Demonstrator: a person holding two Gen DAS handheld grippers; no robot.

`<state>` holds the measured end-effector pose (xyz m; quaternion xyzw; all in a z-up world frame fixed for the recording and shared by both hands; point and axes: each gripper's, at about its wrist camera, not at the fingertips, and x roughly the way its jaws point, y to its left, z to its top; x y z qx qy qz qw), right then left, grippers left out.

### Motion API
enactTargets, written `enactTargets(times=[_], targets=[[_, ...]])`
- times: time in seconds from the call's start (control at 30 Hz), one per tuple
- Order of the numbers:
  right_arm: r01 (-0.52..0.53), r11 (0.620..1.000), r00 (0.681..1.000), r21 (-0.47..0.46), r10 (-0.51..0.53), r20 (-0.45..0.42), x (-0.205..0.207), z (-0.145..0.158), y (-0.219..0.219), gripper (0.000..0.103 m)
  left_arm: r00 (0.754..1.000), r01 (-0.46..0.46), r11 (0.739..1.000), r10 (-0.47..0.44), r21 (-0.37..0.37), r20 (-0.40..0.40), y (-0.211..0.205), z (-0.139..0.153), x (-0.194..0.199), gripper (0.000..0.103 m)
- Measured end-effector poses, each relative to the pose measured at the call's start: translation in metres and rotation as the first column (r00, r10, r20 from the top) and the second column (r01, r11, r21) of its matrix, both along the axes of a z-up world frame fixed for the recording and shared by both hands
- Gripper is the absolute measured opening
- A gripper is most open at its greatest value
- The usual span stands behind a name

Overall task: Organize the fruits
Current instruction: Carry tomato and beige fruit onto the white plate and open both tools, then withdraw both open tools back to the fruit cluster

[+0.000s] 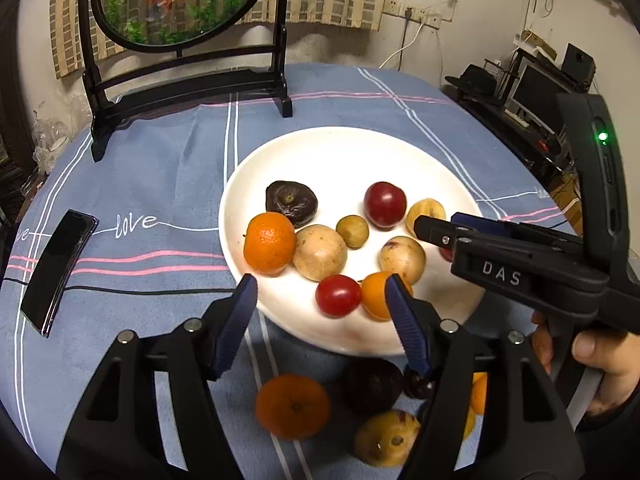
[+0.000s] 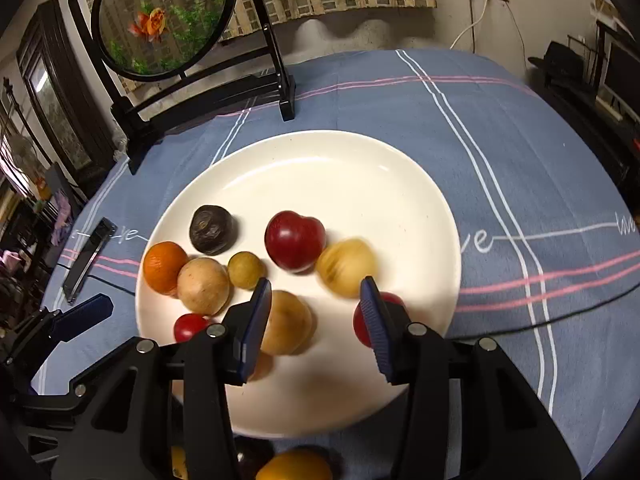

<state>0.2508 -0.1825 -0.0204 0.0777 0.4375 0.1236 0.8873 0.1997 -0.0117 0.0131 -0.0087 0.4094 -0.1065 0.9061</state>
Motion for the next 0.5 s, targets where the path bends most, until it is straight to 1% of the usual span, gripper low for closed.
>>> enactTargets(times=[0.03,0.2,0.23,0.27,0.3,0.4,0.5], targets=[[-0.001,1.0,1.0,0.009,0.001,-0.005,-0.002,0.001,-0.002,0.047,1.0,-0.004,1.0,0.004,-0.003,0.005,0.002,0.002,-0.003,0.075],[0.009,0.999,1.0,0.05,-0.008,-0.013,-0.022,0.009,-0.017,0.048,1.0,-0.013,1.0,0.013,-0.019,0.009,0.008,0.005,-0.015,0.079],[0.01,0.998,1.0,0.059,-0.009,-0.011,-0.027,0.01,-0.021,0.051,1.0,-0.012,1.0,0.012,-0.019,0.011,0.009,0.005,-0.019,0.08],[0.016,0.998,1.0,0.068,-0.015,-0.008,-0.033,0.011,-0.026,0.064,1.0,-0.011,1.0,0.011,-0.018,0.016,0.01,0.005,-0.023,0.08],[0.035,0.995,0.999,0.089,-0.036,0.005,-0.042,0.013,-0.033,0.067,1.0,-0.011,1.0,0.011,-0.02,0.02,0.012,0.005,-0.026,0.081],[0.041,0.993,0.999,0.112,-0.044,0.022,-0.065,0.016,-0.046,0.067,1.0,-0.008,1.0,0.008,-0.026,0.024,0.014,0.004,-0.037,0.083],[0.051,0.992,0.998,0.113,-0.056,0.043,-0.093,0.017,-0.057,0.068,1.0,-0.004,1.0,0.004,-0.03,0.017,0.016,0.0,-0.051,0.084]])
